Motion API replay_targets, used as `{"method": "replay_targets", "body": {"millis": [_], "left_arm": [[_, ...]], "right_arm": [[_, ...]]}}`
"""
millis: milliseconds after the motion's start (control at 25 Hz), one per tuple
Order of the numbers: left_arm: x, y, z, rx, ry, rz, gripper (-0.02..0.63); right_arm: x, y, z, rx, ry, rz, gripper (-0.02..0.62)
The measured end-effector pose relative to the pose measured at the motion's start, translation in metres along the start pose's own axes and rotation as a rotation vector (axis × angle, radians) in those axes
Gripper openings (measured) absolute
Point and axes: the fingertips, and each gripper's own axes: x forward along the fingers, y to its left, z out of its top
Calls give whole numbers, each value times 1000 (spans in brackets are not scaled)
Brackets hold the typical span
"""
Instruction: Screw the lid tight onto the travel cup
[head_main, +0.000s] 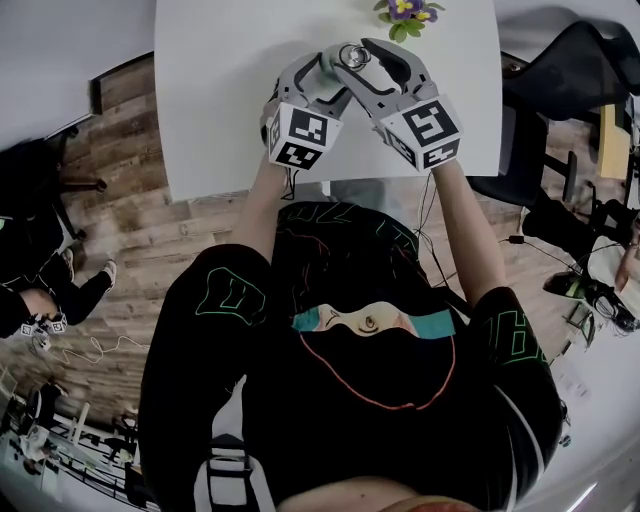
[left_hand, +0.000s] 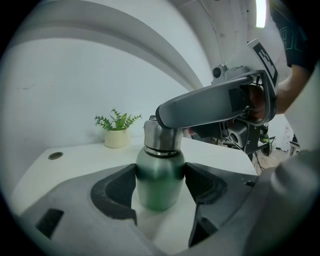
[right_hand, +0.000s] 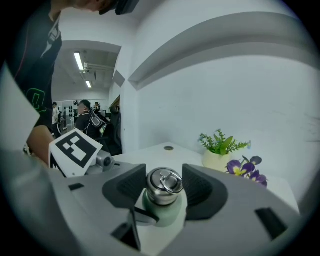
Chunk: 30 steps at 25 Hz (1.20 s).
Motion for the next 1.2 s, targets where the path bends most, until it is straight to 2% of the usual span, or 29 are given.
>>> {"method": "replay_targets", "body": {"millis": [400,600,920,1080,1200], "left_arm": [[1,0,-1,-4,-4,0,319],[2,0,-2,-4,-3,-4,319],[0,0,-2,-6,8,-7,319],[-2,-1,-2,-7,9,-6,319],[-1,-2,-2,-7,14,-6,319]], "right_arm": [[-3,3,-2,-22,4,17,209],[-5,2,-1,-50,-6,53,218],[-14,3,3,-46,-33,202,237],[-15,8,4,-86,-18,319,236],[-13,4,4,-114,-2,367,238]]}}
